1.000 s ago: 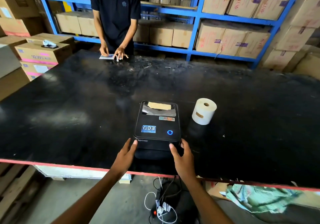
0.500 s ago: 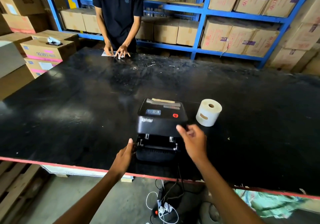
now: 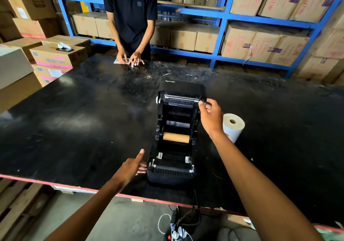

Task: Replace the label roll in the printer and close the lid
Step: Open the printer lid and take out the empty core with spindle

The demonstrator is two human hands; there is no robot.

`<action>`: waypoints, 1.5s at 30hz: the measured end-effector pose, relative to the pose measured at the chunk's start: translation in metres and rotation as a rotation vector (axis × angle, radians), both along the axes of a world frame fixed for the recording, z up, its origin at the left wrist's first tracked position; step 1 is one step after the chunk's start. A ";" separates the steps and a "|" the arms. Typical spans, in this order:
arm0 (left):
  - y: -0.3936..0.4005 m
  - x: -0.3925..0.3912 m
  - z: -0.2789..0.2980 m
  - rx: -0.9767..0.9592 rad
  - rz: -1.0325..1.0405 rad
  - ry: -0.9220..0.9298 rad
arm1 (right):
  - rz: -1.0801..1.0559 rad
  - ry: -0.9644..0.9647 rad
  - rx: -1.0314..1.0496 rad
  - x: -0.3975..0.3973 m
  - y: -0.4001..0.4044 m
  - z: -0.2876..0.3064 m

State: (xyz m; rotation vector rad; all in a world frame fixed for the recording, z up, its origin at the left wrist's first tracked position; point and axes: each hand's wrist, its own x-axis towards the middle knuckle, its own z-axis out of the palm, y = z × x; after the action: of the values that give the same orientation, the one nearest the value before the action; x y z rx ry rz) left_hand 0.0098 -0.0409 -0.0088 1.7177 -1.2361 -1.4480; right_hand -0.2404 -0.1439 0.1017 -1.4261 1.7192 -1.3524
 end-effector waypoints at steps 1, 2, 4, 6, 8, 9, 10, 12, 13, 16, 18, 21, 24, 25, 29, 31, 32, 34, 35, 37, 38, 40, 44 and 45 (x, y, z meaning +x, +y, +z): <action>-0.004 0.002 0.000 0.004 -0.018 -0.014 | 0.040 -0.026 0.011 -0.001 -0.003 -0.002; -0.007 0.004 0.001 0.002 -0.038 -0.032 | 0.083 -0.050 0.026 -0.003 -0.004 -0.005; -0.015 0.008 0.004 -0.039 -0.032 -0.090 | 0.164 -0.079 0.061 -0.009 -0.008 -0.009; -0.026 0.010 0.008 -0.141 0.037 -0.156 | 0.238 -0.085 0.100 -0.016 -0.012 -0.013; -0.036 0.003 0.016 -0.253 0.049 -0.226 | 0.263 -0.088 0.097 -0.021 -0.012 -0.016; -0.042 -0.003 0.020 -0.295 0.036 -0.249 | 0.233 -0.082 0.072 -0.020 -0.010 -0.020; -0.048 -0.009 0.024 -0.328 0.015 -0.259 | 0.172 -0.063 0.040 -0.018 -0.005 -0.026; -0.062 -0.020 0.024 -0.379 -0.056 -0.281 | 0.045 0.052 0.007 -0.013 0.007 -0.048; -0.070 -0.023 0.020 -0.396 -0.103 -0.323 | 0.026 0.170 0.035 -0.010 0.015 -0.062; -0.088 -0.033 0.002 -0.370 -0.229 -0.580 | 0.185 0.576 0.218 -0.003 0.035 -0.100; -0.091 -0.040 -0.004 -0.388 -0.272 -0.699 | 0.232 0.659 0.265 0.000 0.038 -0.113; -0.092 -0.042 -0.005 -0.457 -0.237 -0.660 | 0.203 0.485 0.209 0.005 0.038 -0.110; -0.088 -0.038 0.005 -0.524 -0.139 -0.447 | 0.214 0.206 0.091 0.010 0.041 -0.098; -0.085 -0.038 0.010 -0.548 -0.086 -0.353 | 0.208 0.112 0.044 0.012 0.042 -0.093; -0.067 -0.049 0.035 -0.577 0.044 -0.063 | 0.105 -0.162 -0.078 0.007 0.049 -0.073; -0.058 -0.063 0.043 -0.580 0.054 0.001 | 0.037 -0.275 -0.084 -0.001 0.055 -0.065; -0.055 -0.070 0.046 -0.583 0.055 0.030 | -0.002 -0.312 -0.084 -0.006 0.057 -0.063; -0.051 -0.087 0.050 -0.574 0.012 0.095 | -0.061 -0.368 -0.067 -0.023 0.064 -0.062; -0.049 -0.096 0.051 -0.555 -0.024 0.129 | -0.076 -0.386 -0.048 -0.034 0.069 -0.062; -0.049 -0.113 0.052 -0.516 -0.079 0.177 | -0.082 -0.429 -0.012 -0.059 0.079 -0.063; -0.050 -0.123 0.051 -0.500 -0.093 0.195 | -0.082 -0.451 -0.001 -0.071 0.084 -0.064; -0.053 -0.146 0.048 -0.484 -0.108 0.206 | -0.111 -0.480 0.017 -0.091 0.092 -0.066; -0.064 -0.192 0.043 -0.478 -0.012 0.190 | -0.301 -0.589 -0.005 -0.137 0.090 -0.072; -0.069 -0.202 0.042 -0.491 -0.019 0.155 | -0.347 -0.613 -0.023 -0.153 0.088 -0.074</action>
State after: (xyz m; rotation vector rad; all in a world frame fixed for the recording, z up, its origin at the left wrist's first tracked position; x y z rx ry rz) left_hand -0.1920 -0.1102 0.0327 1.2445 -1.3838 -1.1392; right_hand -0.3937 -0.0563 0.0277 -0.6221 1.5608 -1.7626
